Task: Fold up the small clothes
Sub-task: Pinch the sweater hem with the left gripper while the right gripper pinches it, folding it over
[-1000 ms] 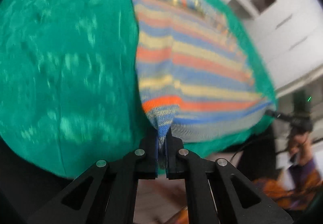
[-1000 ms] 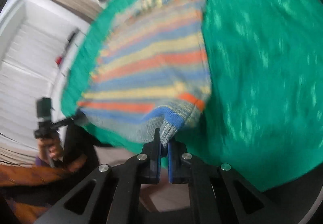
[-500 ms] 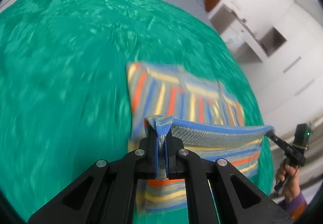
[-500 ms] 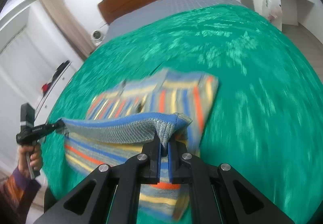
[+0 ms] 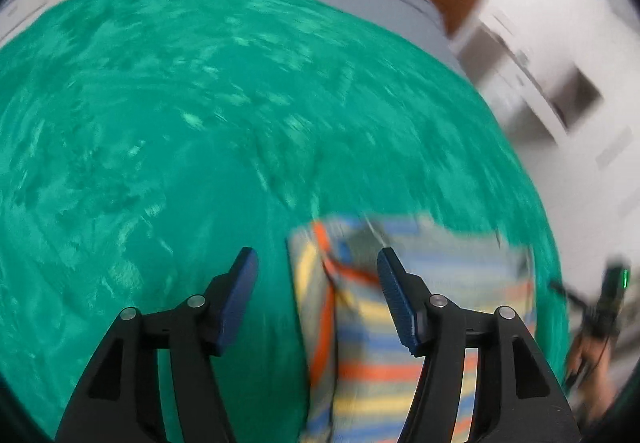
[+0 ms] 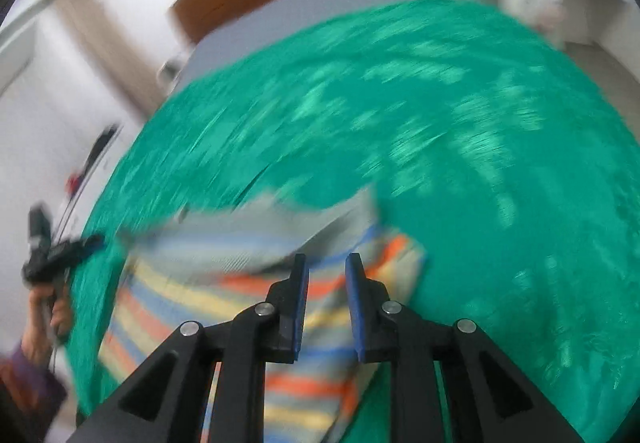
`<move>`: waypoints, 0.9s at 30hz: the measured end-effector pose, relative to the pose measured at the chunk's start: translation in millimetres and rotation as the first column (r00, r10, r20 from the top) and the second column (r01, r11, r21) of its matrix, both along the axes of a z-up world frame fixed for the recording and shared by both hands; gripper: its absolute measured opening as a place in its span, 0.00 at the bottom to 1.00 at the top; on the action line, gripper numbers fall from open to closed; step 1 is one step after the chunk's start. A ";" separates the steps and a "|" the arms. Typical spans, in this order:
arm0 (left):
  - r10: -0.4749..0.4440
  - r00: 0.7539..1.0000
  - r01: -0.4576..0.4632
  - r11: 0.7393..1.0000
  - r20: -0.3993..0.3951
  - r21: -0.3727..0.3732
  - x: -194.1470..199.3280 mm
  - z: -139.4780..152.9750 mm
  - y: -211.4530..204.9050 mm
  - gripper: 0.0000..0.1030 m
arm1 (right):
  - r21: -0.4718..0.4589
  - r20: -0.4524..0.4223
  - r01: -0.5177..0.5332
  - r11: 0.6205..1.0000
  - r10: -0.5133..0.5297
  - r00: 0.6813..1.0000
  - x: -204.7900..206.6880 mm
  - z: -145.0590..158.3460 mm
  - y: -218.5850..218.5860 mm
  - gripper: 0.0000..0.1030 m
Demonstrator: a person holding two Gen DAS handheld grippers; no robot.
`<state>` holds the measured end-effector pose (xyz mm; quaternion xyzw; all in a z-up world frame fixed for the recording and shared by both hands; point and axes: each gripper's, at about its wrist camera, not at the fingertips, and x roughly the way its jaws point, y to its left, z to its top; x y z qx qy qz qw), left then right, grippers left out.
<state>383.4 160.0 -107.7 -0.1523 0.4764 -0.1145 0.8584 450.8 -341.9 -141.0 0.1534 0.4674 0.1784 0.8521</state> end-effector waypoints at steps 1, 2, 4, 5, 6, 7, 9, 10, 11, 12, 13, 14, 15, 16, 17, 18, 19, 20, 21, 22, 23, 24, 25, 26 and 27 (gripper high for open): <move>-0.057 0.998 0.057 0.998 -0.014 -0.007 -6.9 -1.9 -5.5 0.61 | 0.003 -0.035 -0.061 0.998 0.061 0.998 1.2 -0.4 12.1 0.20; -0.152 0.987 0.150 0.988 -0.052 -0.031 -13.2 -8.3 -18.6 0.62 | 0.002 -0.078 -0.104 0.995 0.104 0.992 6.8 -4.1 23.0 0.20; -0.276 0.953 0.270 0.961 -0.128 -0.062 -14.5 -24.8 -43.3 0.65 | 0.048 -0.206 -0.181 0.982 0.187 0.960 22.4 -20.0 51.4 0.24; -0.295 0.944 0.291 0.956 -0.145 -0.050 -12.3 -29.5 -53.2 0.65 | 0.083 -0.261 -0.206 0.975 0.221 0.940 36.3 -31.3 68.0 0.25; -0.290 0.946 0.292 0.956 -0.148 -0.008 -10.0 -33.3 -63.6 0.65 | 0.078 -0.266 -0.198 0.977 0.212 0.940 48.0 -37.8 81.1 0.25; -0.256 0.958 0.262 0.964 -0.132 0.035 -4.9 -32.9 -69.8 0.65 | 0.061 -0.219 -0.160 0.985 0.170 0.961 60.7 -37.0 90.3 0.26; -0.174 0.980 0.177 0.984 -0.098 0.027 3.4 -24.9 -66.3 0.65 | 0.049 -0.053 -0.062 0.997 0.065 0.996 73.7 -21.9 99.5 0.26; -0.118 0.990 0.118 0.993 -0.073 0.002 6.1 -17.5 -57.4 0.65 | 0.051 0.012 -0.016 0.999 0.015 1.000 72.2 -12.5 99.1 0.28; -0.085 0.995 0.085 0.996 -0.059 -0.016 6.0 -11.4 -49.5 0.68 | 0.092 0.072 0.019 0.996 -0.026 0.997 65.3 -0.9 94.5 0.30; -0.072 0.996 0.071 0.997 -0.051 -0.028 2.6 -7.7 -42.9 0.70 | 0.120 0.092 0.023 0.993 -0.034 0.995 57.9 4.4 91.4 0.38; -0.072 0.996 0.071 0.997 -0.043 -0.032 -3.4 -4.7 -37.7 0.74 | 0.130 0.106 0.017 0.991 -0.031 0.994 47.8 10.5 87.3 0.43; -0.093 0.995 0.092 0.996 -0.030 -0.017 -17.0 -2.3 -33.5 0.76 | 0.107 0.113 -0.003 0.994 -0.009 0.994 34.8 16.0 83.5 0.43; -0.114 0.993 0.114 0.994 -0.024 0.001 -28.4 -2.2 -33.8 0.77 | 0.078 0.107 -0.037 0.996 0.029 0.994 21.6 19.1 81.3 0.43; -0.137 0.990 0.137 0.990 -0.020 0.024 -43.5 -5.6 -33.4 0.77 | 0.048 0.097 -0.091 0.995 0.086 0.992 1.6 20.7 78.8 0.43; -0.166 0.986 0.167 0.984 -0.022 0.062 -64.3 -12.7 -38.1 0.77 | 0.030 0.090 -0.128 0.991 0.125 0.988 -14.4 19.9 78.1 0.43; -0.174 0.984 0.176 0.979 -0.031 0.099 -78.4 -19.8 -39.8 0.77 | 0.009 0.076 -0.169 0.986 0.168 0.983 -33.8 16.6 77.4 0.43; -0.168 0.985 0.173 0.974 -0.046 0.149 -90.4 -30.4 -39.5 0.75 | -0.017 0.050 -0.209 0.978 0.209 0.977 -59.2 8.4 74.0 0.43; -0.147 0.986 0.159 0.966 -0.075 0.204 -105.2 -42.0 -34.6 0.67 | -0.035 0.027 -0.226 0.973 0.227 0.973 -77.7 -1.0 68.9 0.43; -0.120 0.987 0.143 0.960 -0.107 0.240 -116.1 -55.7 -30.1 0.63 | -0.067 -0.008 -0.235 0.970 0.235 0.972 -95.5 -14.6 62.2 0.43; -0.089 0.991 0.110 0.965 -0.098 0.238 -131.1 -61.7 -20.8 0.62 | -0.110 -0.058 -0.237 0.965 0.232 0.971 -112.5 -29.3 55.3 0.43; -0.064 0.995 0.079 0.972 -0.074 0.223 -142.8 -58.5 -13.2 0.63 | -0.169 -0.119 -0.225 0.960 0.207 0.971 -131.9 -45.9 44.8 0.40; -0.023 0.998 0.037 0.975 -0.064 0.221 -156.2 -53.2 -4.3 0.63 | -0.174 -0.116 -0.200 0.964 0.181 0.977 -150.8 -50.1 31.8 0.35; 0.001 0.998 0.012 0.974 -0.059 0.225 -162.8 -49.5 0.0 0.61 | -0.167 -0.074 -0.140 0.976 0.129 0.989 -175.7 -43.6 15.0 0.38; 0.030 0.999 -0.020 0.972 -0.040 0.235 -176.3 -42.3 5.9 0.63 | -0.202 -0.080 -0.103 0.974 0.088 0.993 -187.8 -40.7 8.1 0.38; 0.033 0.999 -0.028 0.973 -0.019 0.230 -184.4 -38.5 7.1 0.67 | -0.215 -0.063 -0.068 0.974 0.055 0.996 -201.9 -35.4 1.1 0.38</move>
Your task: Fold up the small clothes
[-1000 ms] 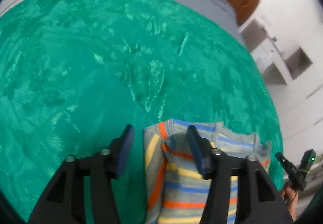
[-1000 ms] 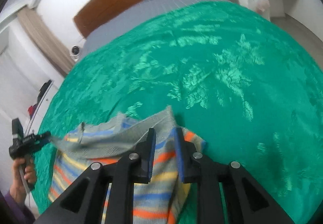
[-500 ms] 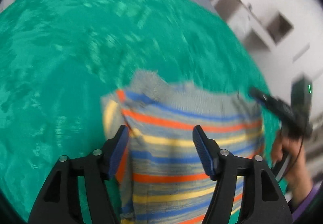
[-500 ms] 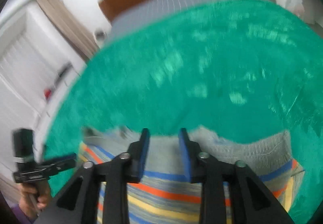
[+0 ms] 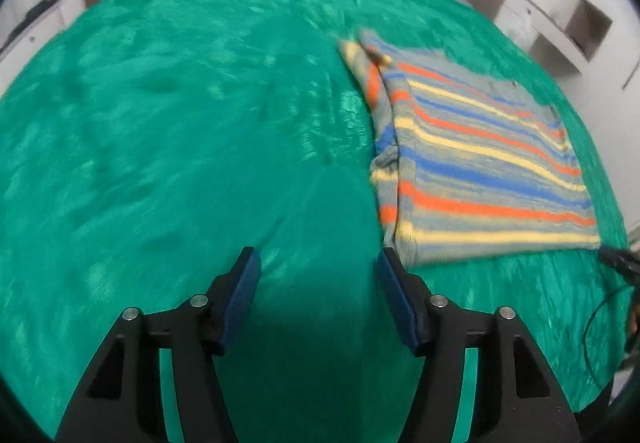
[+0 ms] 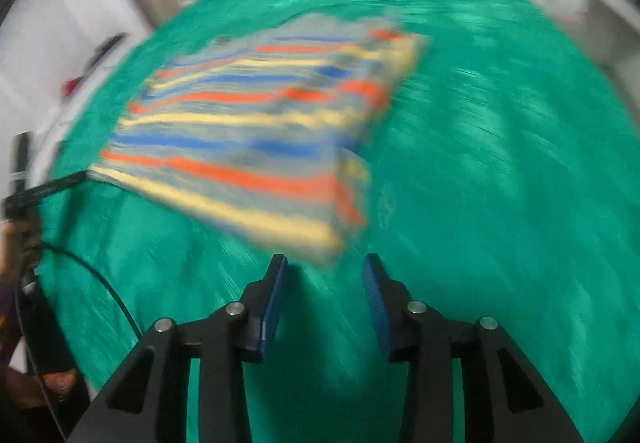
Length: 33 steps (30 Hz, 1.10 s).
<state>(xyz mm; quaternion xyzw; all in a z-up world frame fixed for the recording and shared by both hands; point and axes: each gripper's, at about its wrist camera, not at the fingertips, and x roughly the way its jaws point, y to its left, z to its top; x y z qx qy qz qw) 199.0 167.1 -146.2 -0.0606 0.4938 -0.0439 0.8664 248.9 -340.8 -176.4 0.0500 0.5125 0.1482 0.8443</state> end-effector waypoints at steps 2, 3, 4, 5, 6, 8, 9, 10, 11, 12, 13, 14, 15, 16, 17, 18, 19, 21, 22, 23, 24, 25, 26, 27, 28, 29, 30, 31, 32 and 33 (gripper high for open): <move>0.010 0.999 -0.010 1.000 0.046 0.004 -19.0 5.0 -3.3 0.81 | 0.057 0.079 0.042 0.998 -0.046 0.996 -27.5 12.2 -11.1 0.45; 0.014 0.998 -0.014 1.000 0.060 0.012 -22.9 4.9 -7.2 0.83 | 0.077 0.115 0.065 0.995 -0.073 0.991 -38.9 14.8 -14.0 0.52; 0.016 0.997 -0.018 1.000 0.071 0.025 -25.5 2.3 -13.5 0.84 | 0.099 0.153 0.080 0.992 -0.095 0.984 -49.4 15.4 -14.9 0.55; 0.018 0.997 -0.020 0.999 0.079 0.033 -22.5 0.0 -19.6 0.84 | 0.108 0.184 0.085 0.991 -0.104 0.977 -56.8 13.0 -13.4 0.55; 0.019 0.995 -0.023 0.999 0.095 0.046 -25.2 -5.2 -24.0 0.84 | 0.108 0.207 0.087 0.990 -0.108 0.972 -63.9 9.7 -11.4 0.55; 0.013 0.993 -0.022 0.996 0.116 0.083 -25.6 -23.8 -32.0 0.85 | 0.117 0.243 0.089 0.989 -0.116 0.963 -73.9 -3.9 -5.3 0.55; 0.011 0.994 -0.023 0.994 0.112 0.104 -29.2 -31.8 -32.1 0.85 | 0.116 0.251 0.095 0.989 -0.122 0.960 -78.8 -12.3 -1.7 0.55; 0.009 0.991 -0.027 0.990 0.130 0.137 -30.5 -41.1 -36.6 0.86 | 0.113 0.250 0.109 0.988 -0.135 0.959 -74.4 -22.3 3.8 0.56; 0.005 0.988 -0.030 0.987 0.156 0.157 -32.7 -39.6 -39.5 0.88 | 0.115 0.254 0.126 0.985 -0.152 0.955 -72.9 -28.8 5.4 0.56; 0.002 0.984 -0.034 0.983 0.177 0.181 -38.2 -40.3 -41.3 0.88 | 0.121 0.269 0.136 0.983 -0.165 0.949 -73.8 -30.5 4.9 0.56; 0.003 0.984 -0.038 0.981 0.180 0.192 -37.9 -40.8 -42.8 0.89 | 0.125 0.280 0.144 0.982 -0.174 0.944 -75.3 -31.6 4.9 0.57; 0.004 0.984 -0.039 0.980 0.177 0.197 -36.5 -40.7 -42.9 0.89 | 0.120 0.283 0.148 0.982 -0.176 0.943 -75.2 -33.2 5.7 0.57; 0.003 0.985 -0.037 0.980 0.175 0.194 -35.7 -41.1 -42.6 0.89 | 0.116 0.285 0.147 0.982 -0.175 0.942 -73.6 -34.5 7.0 0.58; 0.002 0.985 -0.036 0.981 0.174 0.189 -35.3 -41.6 -41.7 0.90 | 0.113 0.291 0.143 0.983 -0.170 0.941 -73.4 -36.6 7.8 0.58; 0.002 0.985 -0.034 0.983 0.174 0.181 -34.5 -42.6 -40.2 0.90 | 0.111 0.297 0.140 0.984 -0.168 0.940 -73.3 -38.3 8.6 0.59; 0.001 0.984 -0.033 0.984 0.177 0.176 -34.2 -43.1 -39.0 0.90 | 0.109 0.303 0.138 0.984 -0.165 0.938 -73.7 -39.5 9.3 0.59; 0.001 0.984 -0.033 0.984 0.181 0.174 -36.2 -43.0 -39.2 0.90 | 0.108 0.308 0.138 0.985 -0.165 0.937 -73.5 -39.5 9.2 0.59; 0.000 0.981 -0.035 0.983 0.192 0.178 -37.6 -43.5 -39.2 0.90 | 0.101 0.318 0.140 0.985 -0.165 0.934 -73.3 -40.8 10.3 0.59; 0.000 0.981 -0.035 0.983 0.195 0.179 -38.1 -44.0 -39.5 0.90 | 0.095 0.324 0.141 0.985 -0.165 0.932 -73.8 -41.3 11.3 0.59; -0.001 0.980 -0.035 0.984 0.197 0.177 -38.8 -44.2 -38.9 0.90 | 0.091 0.328 0.142 0.986 -0.164 0.930 -74.0 -41.2 12.0 0.59; -0.001 0.980 -0.034 0.984 0.197 0.174 -39.4 -45.2 -39.3 0.90 | 0.089 0.331 0.142 0.986 -0.164 0.929 -74.4 -41.3 12.0 0.59; -0.001 0.980 -0.033 0.985 0.197 0.171 -39.8 -45.5 -39.1 0.90 | 0.090 0.333 0.143 0.986 -0.165 0.928 -74.2 -41.9 12.1 0.59; -0.002 0.980 -0.032 0.986 0.198 0.166 -39.9 -45.8 -38.7 0.91 | 0.093 0.333 0.143 0.985 -0.166 0.928 -74.6 -42.6 12.1 0.59; -0.002 0.980 -0.031 0.986 0.199 0.164 -40.0 -46.0 -38.7 0.91 | 0.098 0.332 0.142 0.985 -0.167 0.928 -74.1 -43.0 11.5 0.59; -0.002 0.980 -0.031 0.986 0.200 0.162 -40.0 -46.2 -38.6 0.91 | 0.104 0.332 0.142 0.984 -0.169 0.928 -73.5 -43.6 11.3 0.59; -0.002 0.979 -0.031 0.986 0.202 0.161 -40.2 -46.3 -38.6 0.91 | 0.109 0.331 0.141 0.984 -0.170 0.928 -73.3 -44.0 10.5 0.59; -0.003 0.979 -0.031 0.986 0.204 0.161 -40.5 -46.5 -38.7 0.91 | 0.112 0.333 0.141 0.984 -0.171 0.927 -73.3 -44.3 10.1 0.59; -0.003 0.979 -0.031 0.987 0.206 0.161 -40.6 -46.6 -38.7 0.91 | 0.113 0.335 0.140 0.984 -0.170 0.927 -73.5 -44.7 10.1 0.59; -0.003 0.978 -0.030 0.987 0.208 0.159 -40.7 -46.7 -38.3 0.91 | 0.113 0.339 0.140 0.984 -0.170 0.925 -73.7 -45.1 10.2 0.59; -0.004 0.978 -0.030 0.987 0.209 0.157 -40.7 -47.0 -38.0 0.91 | 0.113 0.343 0.139 0.984 -0.170 0.924 -73.9 -45.7 10.1 0.59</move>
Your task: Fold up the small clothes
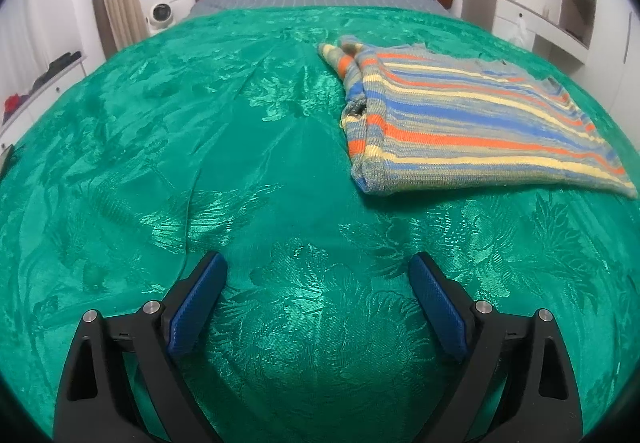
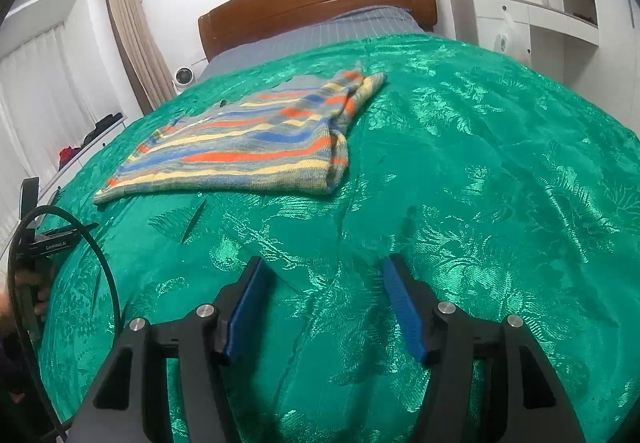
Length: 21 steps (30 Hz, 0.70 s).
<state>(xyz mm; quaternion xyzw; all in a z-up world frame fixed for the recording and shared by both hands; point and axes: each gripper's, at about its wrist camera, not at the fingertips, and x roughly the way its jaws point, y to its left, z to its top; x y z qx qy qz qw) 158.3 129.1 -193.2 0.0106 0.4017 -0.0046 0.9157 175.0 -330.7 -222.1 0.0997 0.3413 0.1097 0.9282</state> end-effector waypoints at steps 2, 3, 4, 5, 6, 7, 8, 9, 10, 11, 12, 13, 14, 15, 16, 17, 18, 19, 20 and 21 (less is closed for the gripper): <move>-0.001 1.000 0.001 1.000 0.003 -0.004 -0.2 -0.2 0.6 0.91 | 0.003 0.004 0.001 1.000 -0.001 1.000 0.2 -1.1 0.2 0.59; -0.001 1.000 0.001 1.000 0.004 -0.005 -0.3 -0.3 0.7 0.91 | 0.005 0.005 0.001 1.000 -0.001 1.000 0.3 -1.4 0.1 0.59; -0.002 1.000 0.002 1.000 0.005 -0.006 -0.3 -0.3 1.0 0.91 | 0.006 0.006 0.001 1.000 -0.001 1.000 0.1 -1.7 0.0 0.59; -0.002 1.000 0.002 1.000 0.004 -0.006 -0.4 -0.5 1.0 0.91 | 0.007 0.007 0.001 1.000 -0.001 1.000 0.0 -2.0 -0.2 0.59; -0.002 1.000 0.002 1.000 0.004 -0.006 -0.4 -0.6 0.9 0.91 | 0.008 0.008 0.000 1.000 0.000 1.000 -0.1 -2.2 -0.4 0.59; -0.001 1.000 0.001 1.000 0.004 -0.005 -0.4 -0.6 0.9 0.91 | 0.009 0.008 0.001 1.000 -0.001 1.000 -0.1 -2.4 -0.4 0.59; -0.001 1.000 0.001 1.000 0.005 -0.005 -0.5 -0.6 0.9 0.91 | 0.009 0.009 0.001 1.000 -0.001 1.000 -0.1 -2.3 -0.2 0.59; -0.001 1.000 0.001 1.000 0.005 -0.006 -0.5 -0.5 1.0 0.91 | 0.009 0.009 0.001 1.000 -0.001 1.000 -0.2 -2.1 -0.1 0.59; -0.001 1.000 0.001 1.000 0.005 -0.006 -0.6 -0.4 1.0 0.91 | 0.009 0.009 0.001 1.000 -0.001 1.000 -0.2 -2.1 -0.1 0.59; -0.001 1.000 0.001 1.000 0.005 -0.006 -0.6 -0.4 0.9 0.91 | 0.009 0.009 0.001 1.000 -0.001 1.000 -0.2 -2.1 -0.1 0.59; -0.002 1.000 0.002 1.000 0.005 -0.006 -0.6 -0.4 1.0 0.91 | 0.009 0.009 0.001 1.000 -0.001 1.000 -0.2 -2.1 -0.1 0.59; -0.002 1.000 0.002 1.000 0.005 -0.006 -0.6 -0.4 1.0 0.91 | 0.009 0.009 0.001 1.000 -0.001 1.000 -0.2 -2.1 0.0 0.59; -0.002 1.000 0.002 1.000 0.005 -0.006 -0.5 -0.4 0.9 0.91 | 0.009 0.009 0.001 1.000 -0.001 1.000 -0.2 -2.1 0.1 0.59; -0.002 1.000 0.002 1.000 0.005 -0.006 -0.6 -0.4 0.9 0.91 | 0.008 0.010 0.001 1.000 -0.001 1.000 -0.2 -2.1 0.1 0.59; -0.002 1.000 0.002 1.000 0.006 -0.006 -0.6 -0.4 1.0 0.91 | 0.008 0.010 0.001 1.000 -0.001 1.000 -0.2 -2.2 0.2 0.59; -0.002 1.000 0.002 1.000 0.006 -0.006 -0.6 -0.5 1.1 0.91 | 0.008 0.011 0.001 1.000 -0.001 1.000 -0.2 -2.2 0.2 0.59; -0.002 1.000 0.002 1.000 0.007 -0.006 -0.7 -0.2 0.9 0.91 | 0.008 0.010 0.001 1.000 -0.001 1.000 -0.2 -2.0 0.2 0.59; -0.002 1.000 0.002 1.000 0.007 -0.006 -0.8 0.0 0.9 0.91 | 0.008 0.010 0.001 1.000 -0.001 1.000 -0.1 -2.1 0.4 0.59; -0.002 1.000 0.002 1.000 0.008 -0.007 -0.8 0.2 0.8 0.91 | 0.007 0.010 0.001 1.000 -0.001 1.000 -0.1 -2.1 0.4 0.59; -0.002 1.000 0.002 1.000 0.008 -0.007 -0.8 0.1 0.9 0.91 | 0.008 0.010 0.001 1.000 -0.001 1.000 -0.1 -2.2 0.3 0.59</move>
